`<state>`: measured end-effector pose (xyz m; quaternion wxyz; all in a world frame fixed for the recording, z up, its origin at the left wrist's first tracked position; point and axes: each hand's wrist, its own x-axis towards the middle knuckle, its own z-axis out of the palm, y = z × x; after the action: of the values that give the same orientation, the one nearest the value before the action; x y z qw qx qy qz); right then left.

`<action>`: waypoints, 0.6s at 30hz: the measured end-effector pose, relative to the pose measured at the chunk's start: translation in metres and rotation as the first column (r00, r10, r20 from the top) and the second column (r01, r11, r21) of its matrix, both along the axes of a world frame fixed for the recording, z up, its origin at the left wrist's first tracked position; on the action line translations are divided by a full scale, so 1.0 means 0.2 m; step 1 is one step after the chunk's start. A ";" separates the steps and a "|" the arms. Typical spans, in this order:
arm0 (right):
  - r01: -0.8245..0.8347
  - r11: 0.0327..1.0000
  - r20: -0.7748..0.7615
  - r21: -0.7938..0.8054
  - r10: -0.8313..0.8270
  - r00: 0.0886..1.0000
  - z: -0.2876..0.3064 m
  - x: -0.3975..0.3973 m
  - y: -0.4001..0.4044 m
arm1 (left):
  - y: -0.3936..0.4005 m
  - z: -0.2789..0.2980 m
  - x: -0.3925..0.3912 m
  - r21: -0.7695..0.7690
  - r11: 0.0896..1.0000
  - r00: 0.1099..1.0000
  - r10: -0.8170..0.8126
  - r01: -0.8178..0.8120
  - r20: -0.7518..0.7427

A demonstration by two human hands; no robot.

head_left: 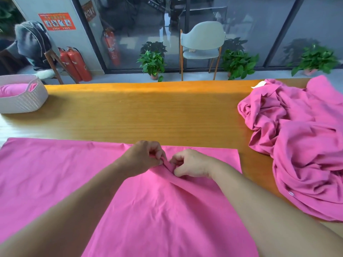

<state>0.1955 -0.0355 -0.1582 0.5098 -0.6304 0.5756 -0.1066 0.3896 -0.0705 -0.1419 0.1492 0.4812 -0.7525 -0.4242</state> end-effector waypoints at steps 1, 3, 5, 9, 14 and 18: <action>0.021 0.999 0.064 0.025 -0.023 0.998 0.01 -0.01 0.00 | 0.00 0.00 0.00 0.004 1.000 0.999 0.021 -0.020 -0.028; 0.068 0.993 0.228 0.100 -0.089 0.970 0.03 -0.02 -0.01 | 0.00 0.00 0.00 0.013 0.999 0.997 0.048 -0.047 -0.061; 0.072 0.979 0.334 0.191 -0.133 0.933 0.04 -0.02 -0.02 | 0.00 0.00 0.01 0.030 0.998 0.995 0.057 -0.055 -0.078; 0.023 0.967 0.329 0.254 -0.108 0.938 0.03 0.03 -0.04 | 0.00 0.00 0.02 0.069 0.993 0.987 0.102 -0.094 -0.123; 0.016 0.966 0.131 0.259 -0.052 0.990 0.08 -0.05 -0.04 | -0.01 0.02 0.04 0.121 0.984 0.975 0.152 -0.133 -0.159; 0.084 0.956 0.263 0.280 -0.160 0.951 0.13 -0.19 -0.06 | -0.03 0.02 0.01 0.156 0.977 0.964 0.173 -0.142 -0.201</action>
<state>0.1578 -0.0475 -0.1330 0.6589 -0.4976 0.5441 -0.1492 0.3913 -0.0761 -0.1384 0.2281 0.5007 -0.6596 -0.5120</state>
